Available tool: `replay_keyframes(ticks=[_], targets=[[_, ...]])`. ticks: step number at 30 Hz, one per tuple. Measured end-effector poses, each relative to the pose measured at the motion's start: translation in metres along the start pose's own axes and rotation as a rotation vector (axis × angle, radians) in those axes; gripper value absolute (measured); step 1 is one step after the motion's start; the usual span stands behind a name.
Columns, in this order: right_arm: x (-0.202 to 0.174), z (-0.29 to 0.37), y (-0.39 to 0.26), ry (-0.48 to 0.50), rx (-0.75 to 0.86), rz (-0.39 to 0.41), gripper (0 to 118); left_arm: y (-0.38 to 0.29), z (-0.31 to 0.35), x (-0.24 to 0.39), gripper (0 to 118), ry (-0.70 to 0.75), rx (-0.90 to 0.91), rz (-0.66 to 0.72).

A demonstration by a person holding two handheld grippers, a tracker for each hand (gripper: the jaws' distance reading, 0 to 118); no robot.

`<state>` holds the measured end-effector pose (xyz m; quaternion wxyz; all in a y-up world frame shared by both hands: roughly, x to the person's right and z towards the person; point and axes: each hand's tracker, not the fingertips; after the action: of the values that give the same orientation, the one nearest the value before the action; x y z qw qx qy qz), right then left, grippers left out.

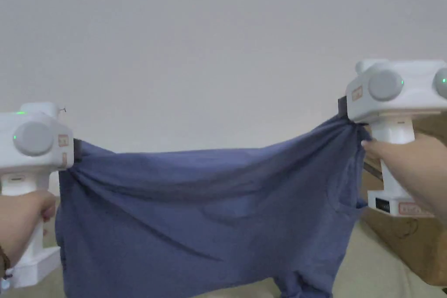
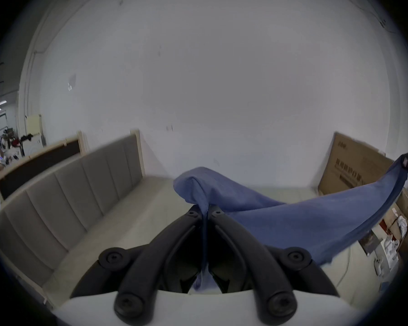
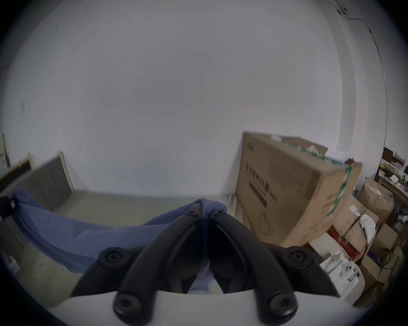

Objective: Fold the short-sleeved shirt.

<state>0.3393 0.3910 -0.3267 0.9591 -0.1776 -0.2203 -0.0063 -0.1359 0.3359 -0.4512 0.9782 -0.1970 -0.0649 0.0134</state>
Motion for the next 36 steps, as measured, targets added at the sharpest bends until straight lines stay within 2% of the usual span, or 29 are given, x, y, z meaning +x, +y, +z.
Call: replay_keyframes(ticks=[2, 4, 5, 7, 10, 12, 13, 15, 17, 22, 24, 28, 30, 32, 33, 35, 36], targets=[[0.0, -0.028, -0.07, 0.022, -0.125, -0.019, 3, -0.062, -0.025, 0.0, 2, -0.066, -0.152, 0.053], [0.006, -0.045, -0.154, 0.053, -0.279, -0.124, 3, -0.127, -0.037, -0.001, 2, -0.079, -0.277, 0.094], [0.01, -0.048, -0.198, 0.052, -0.339, -0.152, 3, -0.164, -0.038, -0.005, 2, -0.111, -0.343, 0.109], [0.02, -0.046, -0.274, 0.002, -0.435, -0.132, 3, -0.229, -0.036, -0.014, 2, -0.144, -0.456, 0.122], [0.042, -0.015, -0.37, 0.1, -0.545, -0.106, 3, -0.304, -0.008, -0.029, 2, -0.18, -0.52, 0.021], [0.061, 0.034, -0.413, 0.143, -0.586, -0.181, 3, -0.335, 0.019, -0.045, 2, -0.239, -0.558, 0.055], [0.07, 0.054, -0.429, 0.145, -0.625, -0.191, 3, -0.346, 0.036, -0.052, 2, -0.22, -0.555, 0.051], [0.087, 0.109, -0.446, 0.143, -0.569, -0.221, 3, -0.358, 0.069, -0.067, 2, -0.223, -0.554, 0.077], [0.1, 0.148, -0.453, 0.13, -0.504, -0.186, 3, -0.362, 0.097, -0.084, 2, -0.243, -0.524, 0.123], [0.112, 0.211, -0.46, 0.163, -0.556, -0.205, 3, -0.359, 0.149, -0.096, 2, -0.24, -0.545, 0.112], [0.108, 0.223, -0.456, 0.143, -0.568, -0.222, 3, -0.359, 0.162, -0.097, 2, -0.233, -0.567, 0.1], [0.11, 0.224, -0.46, 0.129, -0.646, -0.342, 3, -0.36, 0.178, -0.097, 3, -0.215, -0.624, 0.095], [0.107, 0.221, -0.457, 0.133, -0.631, -0.325, 4, -0.363, 0.176, -0.103, 4, -0.217, -0.607, 0.099], [0.101, 0.221, -0.447, 0.072, -0.598, -0.274, 5, -0.359, 0.18, -0.102, 5, -0.207, -0.556, 0.122], [0.097, 0.223, -0.44, 0.04, -0.571, -0.263, 16, -0.354, 0.183, -0.101, 20, -0.181, -0.516, 0.131], [0.09, 0.231, -0.423, 0.035, -0.52, -0.274, 75, -0.34, 0.192, -0.092, 67, -0.175, -0.452, 0.132], [0.086, 0.235, -0.412, 0.061, -0.483, -0.296, 98, -0.331, 0.195, -0.089, 99, -0.203, -0.426, 0.153]])
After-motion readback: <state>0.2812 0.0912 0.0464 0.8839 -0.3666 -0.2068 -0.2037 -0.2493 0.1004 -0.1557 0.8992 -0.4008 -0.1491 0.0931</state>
